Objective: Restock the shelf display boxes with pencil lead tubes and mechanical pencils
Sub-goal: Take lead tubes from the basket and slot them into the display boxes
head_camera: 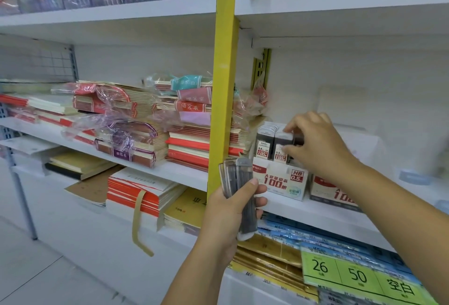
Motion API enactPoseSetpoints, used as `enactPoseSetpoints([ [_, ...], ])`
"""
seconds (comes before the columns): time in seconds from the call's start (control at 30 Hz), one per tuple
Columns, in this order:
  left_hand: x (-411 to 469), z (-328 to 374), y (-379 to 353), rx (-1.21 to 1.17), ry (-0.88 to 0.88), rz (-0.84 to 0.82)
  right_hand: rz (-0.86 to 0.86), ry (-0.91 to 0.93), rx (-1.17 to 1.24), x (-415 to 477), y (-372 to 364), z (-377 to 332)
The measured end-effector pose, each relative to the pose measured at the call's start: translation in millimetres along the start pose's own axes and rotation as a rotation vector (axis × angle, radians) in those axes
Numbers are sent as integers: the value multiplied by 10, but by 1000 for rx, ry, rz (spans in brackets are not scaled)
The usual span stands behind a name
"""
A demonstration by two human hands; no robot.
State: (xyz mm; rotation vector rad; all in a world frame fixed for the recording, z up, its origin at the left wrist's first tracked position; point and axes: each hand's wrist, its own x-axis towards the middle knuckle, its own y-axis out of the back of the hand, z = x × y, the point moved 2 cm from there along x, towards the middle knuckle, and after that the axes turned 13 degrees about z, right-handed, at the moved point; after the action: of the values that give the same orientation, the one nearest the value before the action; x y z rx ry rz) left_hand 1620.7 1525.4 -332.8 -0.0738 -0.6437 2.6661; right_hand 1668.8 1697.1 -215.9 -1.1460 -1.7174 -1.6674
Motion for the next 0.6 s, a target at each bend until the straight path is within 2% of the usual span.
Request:
enactPoseSetpoints([
  [0.07,-17,-1,-18,13,4,-10,10,15,-46,-55,-9,20],
  [0.13,-32,0,-31,17,6,-19,110,28,-36,-110,46,24],
  [0.23,-62,7,-59,37,-5,-59,175,-3,222,-335,163,-31],
  [0.33,-109,-2,-118,54,-7,-138,-92,-181,574,-634,169,-124],
  [0.4,-137,-31,-147,85,-10,-190,-243,-291,697,-751,120,-134],
  [0.6,-160,-71,-161,163,-7,-281,-259,-479,977,-764,179,-10],
])
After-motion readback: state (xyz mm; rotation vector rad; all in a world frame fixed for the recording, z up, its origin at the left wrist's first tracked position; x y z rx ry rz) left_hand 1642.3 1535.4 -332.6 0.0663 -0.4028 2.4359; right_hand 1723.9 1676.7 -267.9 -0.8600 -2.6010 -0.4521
